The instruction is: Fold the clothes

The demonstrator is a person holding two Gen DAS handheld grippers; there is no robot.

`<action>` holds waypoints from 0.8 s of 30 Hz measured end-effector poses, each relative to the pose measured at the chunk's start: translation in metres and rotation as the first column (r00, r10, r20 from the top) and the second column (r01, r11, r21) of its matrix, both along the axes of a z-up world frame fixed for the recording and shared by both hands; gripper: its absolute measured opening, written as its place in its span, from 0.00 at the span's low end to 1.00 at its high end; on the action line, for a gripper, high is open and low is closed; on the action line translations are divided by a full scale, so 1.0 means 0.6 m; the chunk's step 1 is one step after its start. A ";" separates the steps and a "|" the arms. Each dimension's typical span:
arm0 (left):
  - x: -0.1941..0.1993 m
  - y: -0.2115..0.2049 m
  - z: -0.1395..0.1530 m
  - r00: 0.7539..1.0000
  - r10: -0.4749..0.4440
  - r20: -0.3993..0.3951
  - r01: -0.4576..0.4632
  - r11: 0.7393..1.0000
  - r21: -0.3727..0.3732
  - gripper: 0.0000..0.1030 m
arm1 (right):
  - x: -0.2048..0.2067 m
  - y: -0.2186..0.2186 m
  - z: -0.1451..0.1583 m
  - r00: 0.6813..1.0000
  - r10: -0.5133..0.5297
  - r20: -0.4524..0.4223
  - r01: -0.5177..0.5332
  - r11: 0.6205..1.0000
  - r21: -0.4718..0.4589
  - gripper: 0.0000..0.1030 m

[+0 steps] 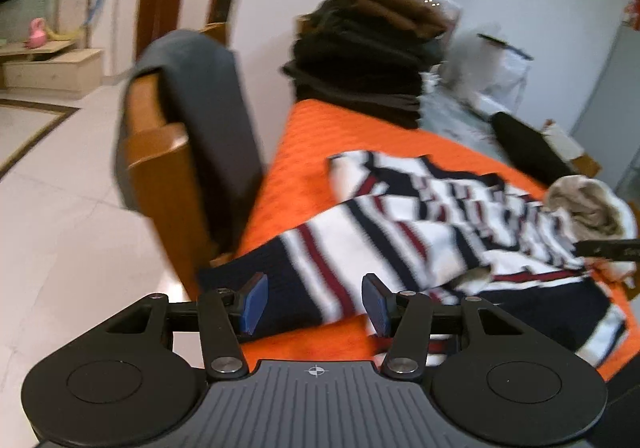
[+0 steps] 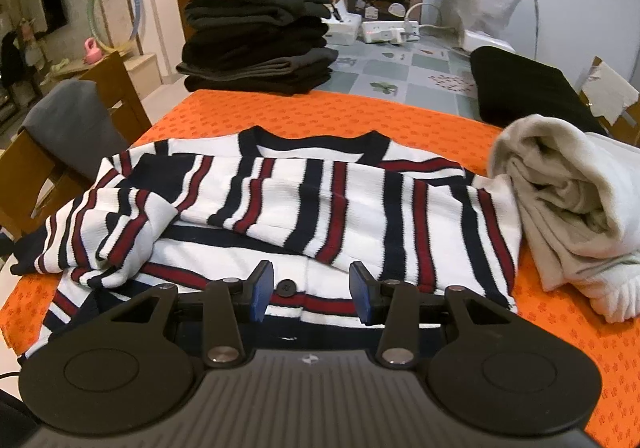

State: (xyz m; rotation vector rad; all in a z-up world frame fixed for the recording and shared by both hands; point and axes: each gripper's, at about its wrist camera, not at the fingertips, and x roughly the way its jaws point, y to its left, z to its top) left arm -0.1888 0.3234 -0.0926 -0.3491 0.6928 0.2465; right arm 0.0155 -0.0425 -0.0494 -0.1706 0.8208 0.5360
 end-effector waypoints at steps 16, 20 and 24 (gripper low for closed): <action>0.008 0.046 -0.064 0.992 0.122 -0.034 -0.126 0.982 -0.142 0.47 | -0.012 0.005 0.007 1.000 0.002 0.008 -0.002 1.000 -0.023 0.48; 0.007 0.042 -0.055 0.996 0.089 0.011 -0.085 0.982 -0.169 0.06 | -0.015 -0.003 0.007 1.000 -0.012 0.010 0.013 1.000 -0.024 0.48; 0.007 0.026 -0.016 0.993 -0.005 0.114 0.027 0.981 -0.191 0.06 | -0.019 -0.010 0.007 1.000 -0.029 0.011 0.029 0.999 -0.020 0.48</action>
